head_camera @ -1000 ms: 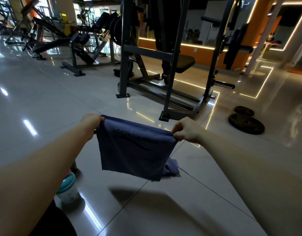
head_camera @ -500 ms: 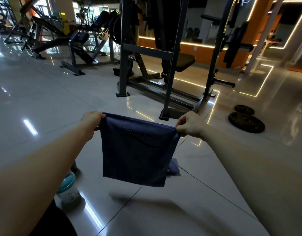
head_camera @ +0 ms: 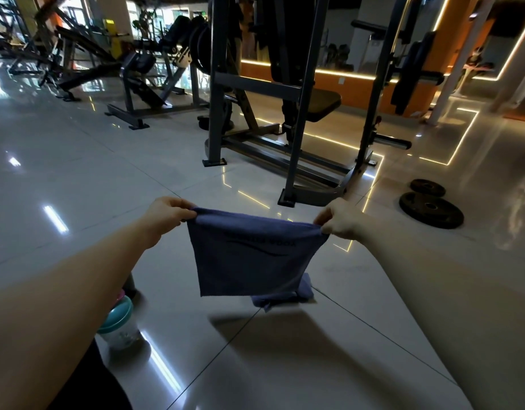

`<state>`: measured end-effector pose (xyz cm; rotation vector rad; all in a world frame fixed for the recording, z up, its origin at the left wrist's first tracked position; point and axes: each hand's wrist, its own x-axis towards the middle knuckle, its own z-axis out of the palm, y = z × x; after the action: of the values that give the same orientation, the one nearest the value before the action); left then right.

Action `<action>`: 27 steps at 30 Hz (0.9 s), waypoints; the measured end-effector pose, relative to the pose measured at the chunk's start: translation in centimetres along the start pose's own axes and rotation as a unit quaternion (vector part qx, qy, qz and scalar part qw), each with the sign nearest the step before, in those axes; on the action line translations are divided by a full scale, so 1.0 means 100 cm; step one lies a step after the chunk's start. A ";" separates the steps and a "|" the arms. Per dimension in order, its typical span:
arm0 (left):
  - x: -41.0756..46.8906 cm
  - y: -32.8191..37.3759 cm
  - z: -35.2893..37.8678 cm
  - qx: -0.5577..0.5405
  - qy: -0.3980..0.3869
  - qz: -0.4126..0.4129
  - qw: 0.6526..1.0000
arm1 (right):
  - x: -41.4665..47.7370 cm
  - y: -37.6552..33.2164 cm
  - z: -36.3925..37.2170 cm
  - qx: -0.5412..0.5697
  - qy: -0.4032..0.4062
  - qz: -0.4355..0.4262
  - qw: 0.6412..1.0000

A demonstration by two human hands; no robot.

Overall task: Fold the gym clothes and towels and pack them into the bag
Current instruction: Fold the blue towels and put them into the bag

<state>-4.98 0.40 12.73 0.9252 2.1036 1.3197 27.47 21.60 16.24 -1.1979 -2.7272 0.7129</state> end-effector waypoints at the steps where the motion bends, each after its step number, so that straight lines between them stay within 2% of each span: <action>1: -0.001 0.000 0.000 0.007 -0.011 -0.001 1.000 | 0.000 0.003 0.003 -0.005 -0.009 0.003 1.000; 5: -0.006 0.002 -0.003 0.018 -0.019 -0.014 1.000 | -0.005 0.005 0.006 0.009 -0.020 -0.002 1.000; 10: -0.010 0.005 -0.004 0.076 0.001 -0.012 0.997 | -0.008 -0.001 0.004 0.084 -0.025 0.006 0.996; 13: -0.014 0.007 -0.002 0.139 -0.032 -0.026 0.989 | -0.008 0.003 0.005 0.123 -0.039 0.022 0.991; 16: -0.012 0.002 -0.001 0.154 -0.051 -0.050 0.985 | -0.004 0.006 0.011 0.134 -0.043 0.054 0.989; 20: -0.005 -0.008 0.002 0.095 -0.020 -0.045 0.994 | 0.004 0.002 0.022 0.185 -0.004 0.103 0.977; 22: -0.002 -0.009 0.002 0.050 0.010 -0.030 0.998 | 0.013 -0.003 0.026 0.203 0.047 0.112 0.972; 25: 0.002 -0.008 -0.002 0.016 0.045 -0.001 0.999 | 0.025 -0.010 0.029 0.212 0.128 0.100 0.964; 27: -0.001 -0.008 -0.006 0.037 0.049 0.008 0.998 | 0.027 -0.013 0.030 0.199 0.136 0.072 0.968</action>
<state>-5.62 -0.26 12.27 0.9263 2.2362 1.3276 23.96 21.65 13.82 -1.2884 -2.1599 0.9738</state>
